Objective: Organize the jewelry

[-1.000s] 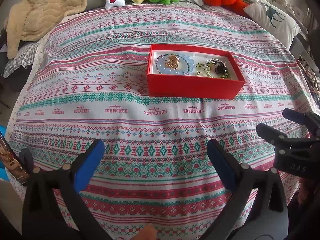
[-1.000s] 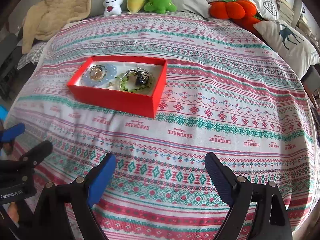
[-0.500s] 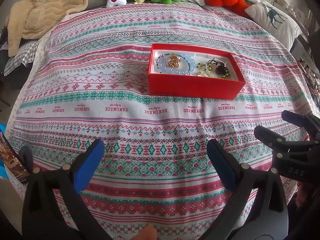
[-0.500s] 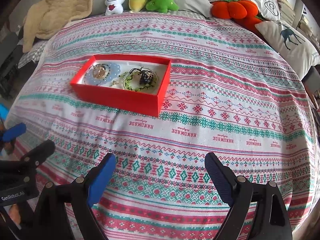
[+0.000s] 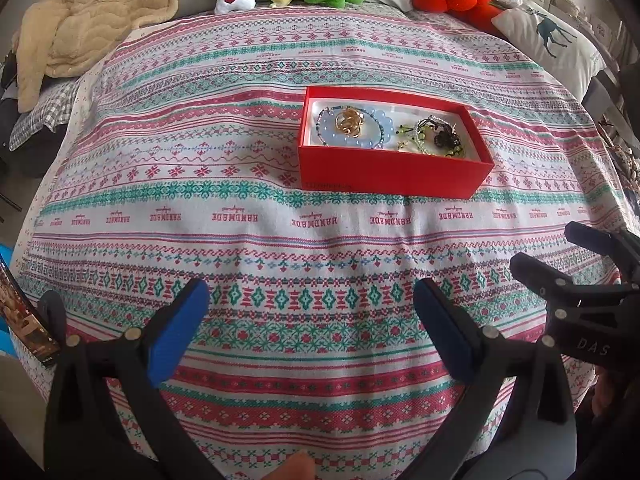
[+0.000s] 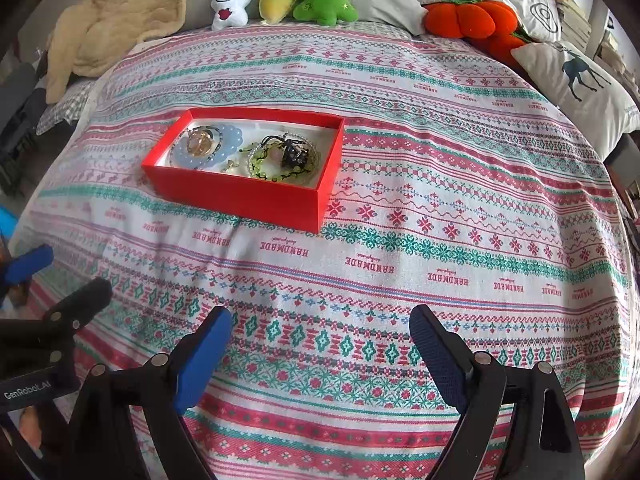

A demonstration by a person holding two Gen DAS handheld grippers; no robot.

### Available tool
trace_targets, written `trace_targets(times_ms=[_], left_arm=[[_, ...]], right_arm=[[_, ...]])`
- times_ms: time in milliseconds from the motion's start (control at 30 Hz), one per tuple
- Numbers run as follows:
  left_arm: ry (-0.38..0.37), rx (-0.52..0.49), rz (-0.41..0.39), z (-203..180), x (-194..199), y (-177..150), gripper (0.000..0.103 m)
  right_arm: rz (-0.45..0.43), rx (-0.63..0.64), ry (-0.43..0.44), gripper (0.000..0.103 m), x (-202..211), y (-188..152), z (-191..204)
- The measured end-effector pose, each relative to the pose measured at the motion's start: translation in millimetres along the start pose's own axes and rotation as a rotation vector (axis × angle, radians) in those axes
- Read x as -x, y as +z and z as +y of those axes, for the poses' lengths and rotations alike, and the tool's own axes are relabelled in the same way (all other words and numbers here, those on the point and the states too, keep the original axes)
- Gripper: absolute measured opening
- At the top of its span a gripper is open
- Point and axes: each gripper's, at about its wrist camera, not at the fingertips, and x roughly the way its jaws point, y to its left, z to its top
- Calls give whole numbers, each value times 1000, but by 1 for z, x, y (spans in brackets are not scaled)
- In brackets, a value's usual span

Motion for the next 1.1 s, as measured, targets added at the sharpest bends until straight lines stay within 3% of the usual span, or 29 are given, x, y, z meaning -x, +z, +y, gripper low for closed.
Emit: trace_targets(times_ms=[1100], left_arm=[[39,29,2,10,-16,-4,102]], right_arm=[[2,2,0,92,-12,2,7]])
